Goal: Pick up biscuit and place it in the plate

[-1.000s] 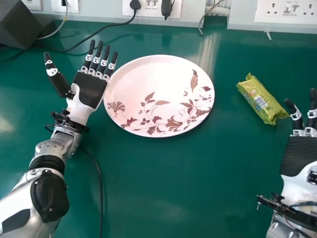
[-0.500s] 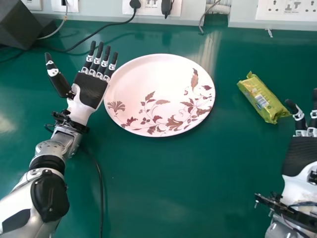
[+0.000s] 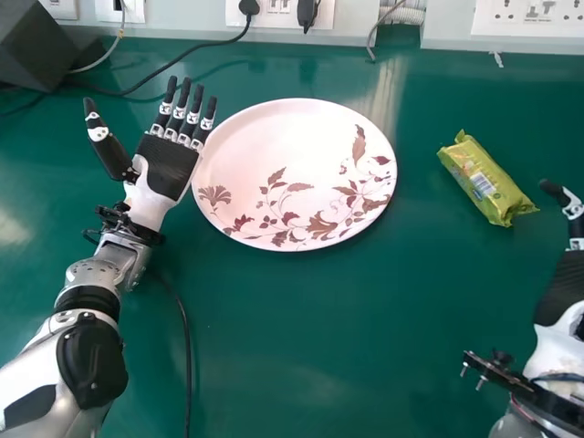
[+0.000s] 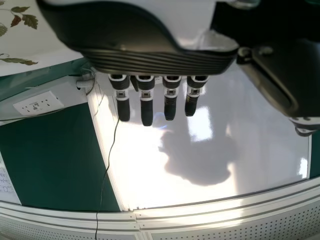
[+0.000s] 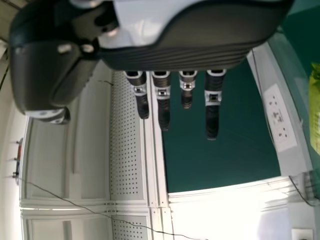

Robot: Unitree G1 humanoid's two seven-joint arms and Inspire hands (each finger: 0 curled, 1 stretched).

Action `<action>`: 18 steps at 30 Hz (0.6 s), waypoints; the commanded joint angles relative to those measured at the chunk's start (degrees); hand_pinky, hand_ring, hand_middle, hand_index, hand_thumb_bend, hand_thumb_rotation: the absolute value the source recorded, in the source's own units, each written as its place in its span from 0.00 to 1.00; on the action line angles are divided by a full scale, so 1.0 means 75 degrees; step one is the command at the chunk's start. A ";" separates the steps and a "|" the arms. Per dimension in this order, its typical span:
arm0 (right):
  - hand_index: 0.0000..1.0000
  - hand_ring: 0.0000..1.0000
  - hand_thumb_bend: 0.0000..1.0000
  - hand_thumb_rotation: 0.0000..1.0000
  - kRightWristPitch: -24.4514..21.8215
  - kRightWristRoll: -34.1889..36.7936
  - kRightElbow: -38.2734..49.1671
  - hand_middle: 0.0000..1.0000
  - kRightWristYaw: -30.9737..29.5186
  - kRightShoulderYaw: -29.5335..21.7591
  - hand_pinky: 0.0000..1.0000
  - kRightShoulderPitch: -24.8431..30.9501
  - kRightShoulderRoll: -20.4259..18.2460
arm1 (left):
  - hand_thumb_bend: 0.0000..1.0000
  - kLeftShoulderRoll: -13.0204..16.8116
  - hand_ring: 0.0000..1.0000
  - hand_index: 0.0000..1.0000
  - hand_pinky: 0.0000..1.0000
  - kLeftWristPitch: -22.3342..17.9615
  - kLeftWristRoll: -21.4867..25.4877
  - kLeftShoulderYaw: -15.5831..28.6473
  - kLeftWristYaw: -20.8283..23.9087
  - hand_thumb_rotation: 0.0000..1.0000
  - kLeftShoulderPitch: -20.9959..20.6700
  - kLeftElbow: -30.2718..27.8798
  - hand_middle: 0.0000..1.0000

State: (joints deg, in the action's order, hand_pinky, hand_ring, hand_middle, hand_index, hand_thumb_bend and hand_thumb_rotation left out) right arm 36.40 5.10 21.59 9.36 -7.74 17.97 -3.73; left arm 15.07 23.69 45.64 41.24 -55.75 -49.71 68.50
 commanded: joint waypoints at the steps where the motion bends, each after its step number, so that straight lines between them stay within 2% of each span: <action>1: 0.93 0.77 0.75 0.76 -0.0144 -0.0294 0.0231 0.85 0.0253 0.0033 0.64 0.0088 -0.0557 | 1.00 -0.0075 0.95 1.00 0.94 -0.0005 -0.0099 -0.0025 0.0052 0.87 0.0284 0.0143 1.00; 9: 0.93 0.77 0.74 0.74 -0.0622 -0.1414 0.0900 0.84 0.0904 0.0051 0.64 0.0123 -0.0476 | 1.00 -0.0077 0.96 1.00 1.00 -0.0001 -0.0096 -0.0029 0.0016 0.89 0.0281 0.0151 1.00; 18: 0.92 0.76 0.74 0.74 -0.1962 -0.3074 0.1906 0.84 0.1468 -0.0097 0.64 0.0153 -0.0399 | 1.00 -0.0105 0.97 1.00 0.98 -0.0064 -0.0108 -0.0041 0.0003 0.94 0.0306 0.0138 1.00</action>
State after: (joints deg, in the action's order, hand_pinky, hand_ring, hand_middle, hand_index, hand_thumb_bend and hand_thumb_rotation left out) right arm 23.13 -15.91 34.49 19.40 -7.87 19.19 -3.87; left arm 15.01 23.45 45.61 41.23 -55.34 -49.71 68.53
